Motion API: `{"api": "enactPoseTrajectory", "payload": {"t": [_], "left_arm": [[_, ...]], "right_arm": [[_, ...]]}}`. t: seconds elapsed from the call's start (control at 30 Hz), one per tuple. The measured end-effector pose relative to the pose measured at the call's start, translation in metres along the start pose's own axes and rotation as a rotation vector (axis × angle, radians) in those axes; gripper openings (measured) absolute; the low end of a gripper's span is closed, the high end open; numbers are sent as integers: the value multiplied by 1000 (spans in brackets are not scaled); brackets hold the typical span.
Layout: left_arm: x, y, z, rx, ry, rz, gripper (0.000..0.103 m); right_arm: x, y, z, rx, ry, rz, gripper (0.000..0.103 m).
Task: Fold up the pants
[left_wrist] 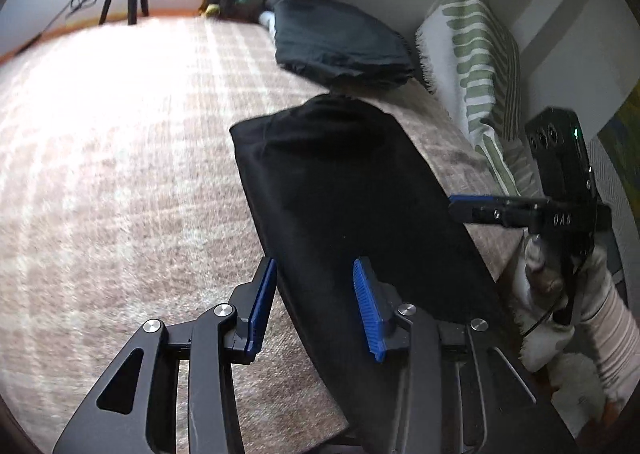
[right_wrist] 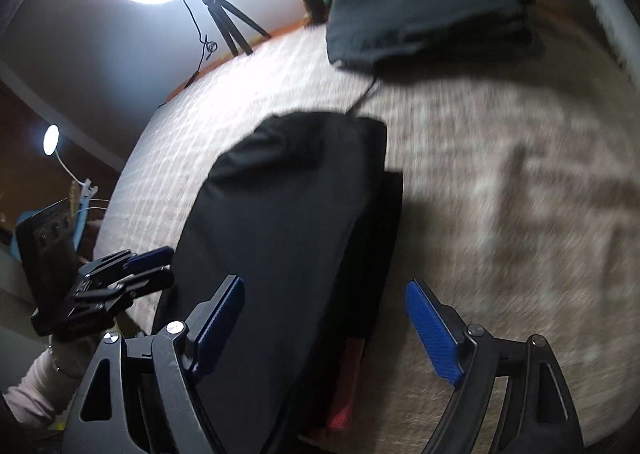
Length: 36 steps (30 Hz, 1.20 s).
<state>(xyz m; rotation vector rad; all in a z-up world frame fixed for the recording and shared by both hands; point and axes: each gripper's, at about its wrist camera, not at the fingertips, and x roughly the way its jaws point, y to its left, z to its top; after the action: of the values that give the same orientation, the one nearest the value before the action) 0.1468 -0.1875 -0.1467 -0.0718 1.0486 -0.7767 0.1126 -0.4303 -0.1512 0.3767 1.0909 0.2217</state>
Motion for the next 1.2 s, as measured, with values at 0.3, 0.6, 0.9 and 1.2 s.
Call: {"api": "enactPoseTrajectory", "payload": {"t": [0.3,0.6,0.9,1.2], "left_arm": [[15,11,-3,-52,25,-33,38],[21,16,-6,-80,7,-73,38],[23,10,-3,-68,-16,-56,24],[29,10,-1,-70,-7,-50,26]], "right_arm": [[17,-10,-19,-40,-19,35,83],[22,-11,-23,-47,-51,156,50],[11,-17,-26,33,-94,181,20],[24,-11,-27,-29,-66,145,51]]}}
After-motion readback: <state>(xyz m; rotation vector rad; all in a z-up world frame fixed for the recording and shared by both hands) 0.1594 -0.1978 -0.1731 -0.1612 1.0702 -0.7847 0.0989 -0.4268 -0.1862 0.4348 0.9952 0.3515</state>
